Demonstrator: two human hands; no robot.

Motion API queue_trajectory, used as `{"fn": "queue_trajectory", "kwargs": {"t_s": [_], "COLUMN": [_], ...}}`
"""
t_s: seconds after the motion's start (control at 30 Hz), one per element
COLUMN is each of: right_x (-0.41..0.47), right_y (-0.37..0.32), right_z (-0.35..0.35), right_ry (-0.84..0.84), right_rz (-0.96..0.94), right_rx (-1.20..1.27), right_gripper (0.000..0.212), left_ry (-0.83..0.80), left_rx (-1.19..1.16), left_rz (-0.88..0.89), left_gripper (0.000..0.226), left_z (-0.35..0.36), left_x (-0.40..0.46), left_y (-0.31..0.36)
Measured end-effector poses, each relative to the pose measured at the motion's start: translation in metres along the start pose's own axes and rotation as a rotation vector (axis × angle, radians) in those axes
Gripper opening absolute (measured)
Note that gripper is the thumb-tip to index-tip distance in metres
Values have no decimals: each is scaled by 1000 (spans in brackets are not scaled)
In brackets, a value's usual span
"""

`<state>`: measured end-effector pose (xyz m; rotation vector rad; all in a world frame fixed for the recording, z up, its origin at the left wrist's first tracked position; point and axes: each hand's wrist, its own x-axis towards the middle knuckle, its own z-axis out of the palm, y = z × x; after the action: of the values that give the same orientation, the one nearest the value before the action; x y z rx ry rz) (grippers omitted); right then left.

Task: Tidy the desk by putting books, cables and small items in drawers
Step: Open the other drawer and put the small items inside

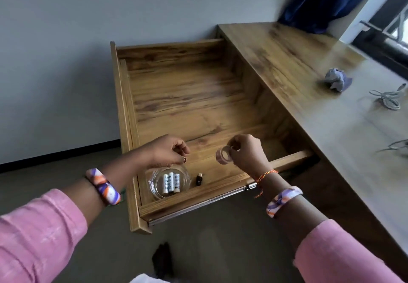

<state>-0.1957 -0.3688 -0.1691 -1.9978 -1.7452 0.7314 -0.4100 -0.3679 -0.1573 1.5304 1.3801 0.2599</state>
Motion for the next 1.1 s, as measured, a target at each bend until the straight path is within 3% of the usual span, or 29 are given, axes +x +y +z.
{"fn": "queue_trajectory", "kwargs": {"t_s": [0.17,0.27,0.5,0.67,0.8,0.97,1.1], "right_x": [22,27,23,16,-5,-38,-58], "right_y": [-1,-2,4,-3,-4,25,73], "right_z": [31,41,40,6,-35,-86,-138], "right_ry": [-144,-235,-409,-287,-170,-18,143], "right_rz": [39,75,60,-14,-99,-78,58], "right_rx": [-340,-390,-435,-329,-239,-176,-218], "right_gripper": [23,25,20,21,22,21,21], "left_ry": [-132,-180,-402,-401,-349,-365,-375], "left_rx": [408,621,740,766,651,617,664], "left_rz": [-16,40,169,289,432,629,731], "left_gripper": [33,41,44,43,35,18,21], "left_z": [-4,5,21,19,23,59,101], "left_x": [29,42,61,74,78,81,90], "left_y": [-16,-16,-5,24,68,133,195]}}
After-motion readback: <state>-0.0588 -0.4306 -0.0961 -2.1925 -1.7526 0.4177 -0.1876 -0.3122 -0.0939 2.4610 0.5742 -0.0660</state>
